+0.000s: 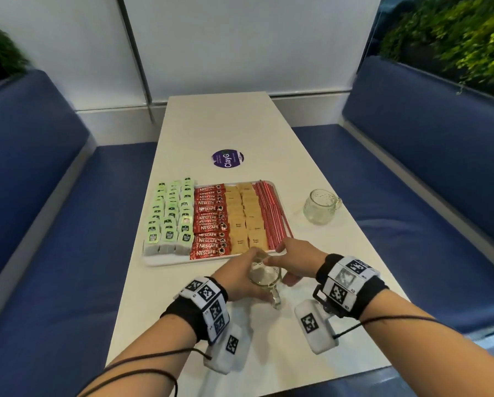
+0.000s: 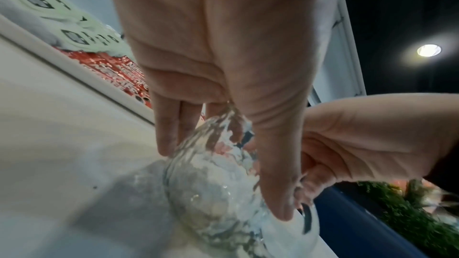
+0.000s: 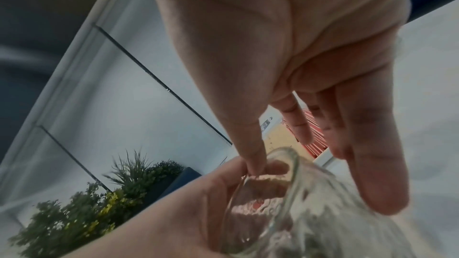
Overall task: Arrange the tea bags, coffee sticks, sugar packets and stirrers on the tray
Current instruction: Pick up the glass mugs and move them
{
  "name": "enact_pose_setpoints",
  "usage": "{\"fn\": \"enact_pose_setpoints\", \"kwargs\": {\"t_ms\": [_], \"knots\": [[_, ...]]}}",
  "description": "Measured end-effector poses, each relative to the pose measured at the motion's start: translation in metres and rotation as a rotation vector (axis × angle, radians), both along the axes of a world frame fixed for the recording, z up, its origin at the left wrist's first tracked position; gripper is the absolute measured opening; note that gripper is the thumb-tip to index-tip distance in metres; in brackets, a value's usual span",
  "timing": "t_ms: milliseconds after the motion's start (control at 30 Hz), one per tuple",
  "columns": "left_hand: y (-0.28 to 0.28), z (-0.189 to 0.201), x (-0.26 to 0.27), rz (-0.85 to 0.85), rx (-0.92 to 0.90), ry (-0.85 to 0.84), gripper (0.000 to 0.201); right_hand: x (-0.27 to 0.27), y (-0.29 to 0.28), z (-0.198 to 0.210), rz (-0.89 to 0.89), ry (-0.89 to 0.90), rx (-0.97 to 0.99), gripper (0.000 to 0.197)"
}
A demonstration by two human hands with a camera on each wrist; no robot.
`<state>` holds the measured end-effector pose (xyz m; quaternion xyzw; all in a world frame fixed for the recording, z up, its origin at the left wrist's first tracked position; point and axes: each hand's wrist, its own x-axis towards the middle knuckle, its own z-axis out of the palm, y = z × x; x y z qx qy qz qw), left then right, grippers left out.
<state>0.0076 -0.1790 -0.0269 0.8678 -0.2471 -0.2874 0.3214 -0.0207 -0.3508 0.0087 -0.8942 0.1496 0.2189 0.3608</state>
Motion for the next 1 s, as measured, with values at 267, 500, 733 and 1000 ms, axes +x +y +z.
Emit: {"fn": "enact_pose_setpoints", "kwargs": {"t_ms": [267, 500, 733, 1000], "knots": [[0.012, 0.016, 0.031, 0.111, -0.047, -0.083, 0.088, 0.035, -0.046, 0.002, -0.096, -0.521, -0.297, 0.046], [0.006, 0.029, 0.070, 0.250, -0.164, -0.096, 0.087, 0.078, -0.095, -0.011, -0.308, -0.292, -0.489, 0.088], [-0.003, 0.024, 0.116, 0.352, -0.200, -0.144, 0.092, 0.121, -0.104, -0.028, -0.311, -0.211, -0.431, 0.082], [-0.007, 0.017, 0.137, 0.394, -0.145, -0.223, 0.102, 0.178, -0.092, -0.029, -0.270, -0.265, -0.379, 0.079]]}}
